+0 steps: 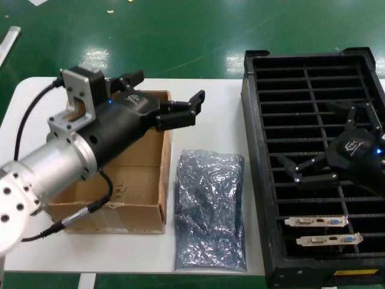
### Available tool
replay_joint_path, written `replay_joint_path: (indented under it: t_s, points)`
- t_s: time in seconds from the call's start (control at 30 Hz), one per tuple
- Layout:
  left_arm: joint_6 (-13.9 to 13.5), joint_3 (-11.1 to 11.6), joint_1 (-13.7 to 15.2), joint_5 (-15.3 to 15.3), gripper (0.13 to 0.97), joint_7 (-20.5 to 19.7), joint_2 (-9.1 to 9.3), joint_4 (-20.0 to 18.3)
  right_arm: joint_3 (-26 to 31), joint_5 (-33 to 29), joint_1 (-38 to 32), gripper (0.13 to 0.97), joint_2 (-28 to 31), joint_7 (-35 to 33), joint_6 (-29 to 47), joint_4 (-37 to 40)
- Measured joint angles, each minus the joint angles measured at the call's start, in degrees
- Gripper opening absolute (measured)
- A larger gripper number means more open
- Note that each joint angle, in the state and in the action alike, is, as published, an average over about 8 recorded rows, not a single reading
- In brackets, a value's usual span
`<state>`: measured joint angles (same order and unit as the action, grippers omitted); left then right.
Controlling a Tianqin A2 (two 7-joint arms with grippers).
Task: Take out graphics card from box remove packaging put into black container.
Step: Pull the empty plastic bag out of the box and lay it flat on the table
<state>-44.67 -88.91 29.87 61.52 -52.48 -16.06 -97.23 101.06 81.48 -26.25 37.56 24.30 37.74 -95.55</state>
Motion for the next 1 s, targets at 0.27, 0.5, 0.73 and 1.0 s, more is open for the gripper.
replay_joint_path:
  t_s: [0.27,0.5,0.73,1.0]
  points:
    - [7.66,-0.47,-5.12,7.14,0.965,9.00,-0.20,0.95,-1.61,3.73,4.50,0.966,-3.49,-4.18,-6.50,0.66]
    - [14.32,-0.89,-9.61,13.35,0.966,16.82,-0.36,1.78,-3.01,6.96,8.44,0.966,-6.53,-7.78,-12.13,1.25]
    - [21.01,-1.30,-14.08,19.57,0.966,24.64,-0.54,2.61,-4.42,10.17,12.37,0.966,-9.60,-11.42,-17.74,1.82]
    - [28.64,-1.77,-19.15,26.67,0.966,33.64,-0.72,3.56,-6.02,13.89,16.83,0.966,-13.06,-15.58,-24.20,2.49]
